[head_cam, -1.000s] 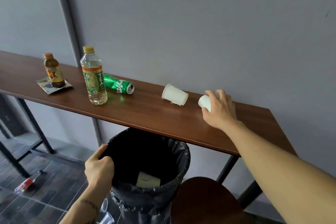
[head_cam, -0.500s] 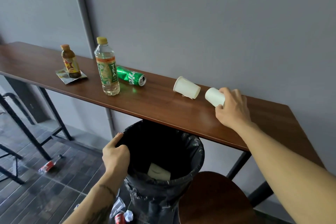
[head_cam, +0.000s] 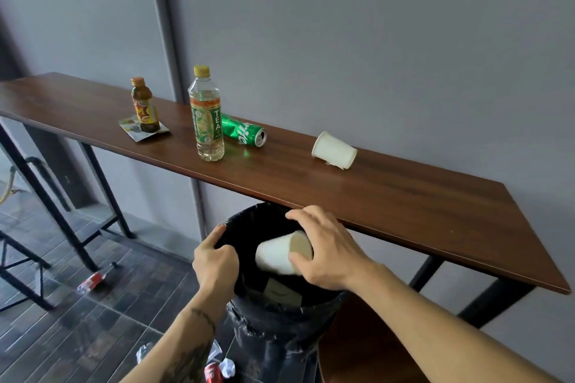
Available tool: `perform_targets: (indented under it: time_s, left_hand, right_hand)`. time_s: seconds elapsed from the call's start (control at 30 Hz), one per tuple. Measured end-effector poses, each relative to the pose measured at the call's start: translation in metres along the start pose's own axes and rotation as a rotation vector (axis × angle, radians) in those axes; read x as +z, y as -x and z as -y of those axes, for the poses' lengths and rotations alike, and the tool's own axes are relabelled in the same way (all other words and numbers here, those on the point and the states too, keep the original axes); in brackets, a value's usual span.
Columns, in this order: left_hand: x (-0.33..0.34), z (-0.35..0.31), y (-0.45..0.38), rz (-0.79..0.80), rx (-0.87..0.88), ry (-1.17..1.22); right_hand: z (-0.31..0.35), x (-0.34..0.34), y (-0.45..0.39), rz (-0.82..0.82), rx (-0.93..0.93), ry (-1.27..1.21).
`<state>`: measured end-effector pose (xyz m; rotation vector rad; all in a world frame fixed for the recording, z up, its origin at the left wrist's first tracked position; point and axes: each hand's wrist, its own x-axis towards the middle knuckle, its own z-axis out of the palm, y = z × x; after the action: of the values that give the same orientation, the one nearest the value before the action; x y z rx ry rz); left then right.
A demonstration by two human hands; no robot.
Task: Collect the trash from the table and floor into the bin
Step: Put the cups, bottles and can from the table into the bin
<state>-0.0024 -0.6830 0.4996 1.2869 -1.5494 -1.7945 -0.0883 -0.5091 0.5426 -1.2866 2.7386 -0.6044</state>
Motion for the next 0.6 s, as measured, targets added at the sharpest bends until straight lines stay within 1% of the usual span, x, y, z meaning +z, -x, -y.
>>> perform_targets:
  time_s: [0.1, 0.2, 0.33, 0.47, 0.6]
  left_hand:
    - [-0.008, 0.000, -0.003, 0.004, -0.007, -0.006]
    - [-0.014, -0.002, -0.005, -0.003, -0.001, -0.019]
    - [-0.018, -0.004, -0.006, -0.019, 0.039, -0.013]
    - [-0.020, -0.009, -0.004, -0.037, 0.056, -0.021]
    - [-0.023, -0.009, -0.007, -0.042, 0.087, -0.017]
  right_hand:
    - [-0.001, 0.000, -0.006, 0.030, -0.035, 0.024]
    - [-0.005, -0.015, -0.016, -0.008, -0.065, 0.100]
    - [-0.015, -0.035, -0.031, -0.056, -0.058, 0.155]
    - [-0.030, -0.051, -0.048, -0.088, -0.024, 0.176]
    - [-0.051, -0.066, -0.068, -0.113, 0.067, 0.182]
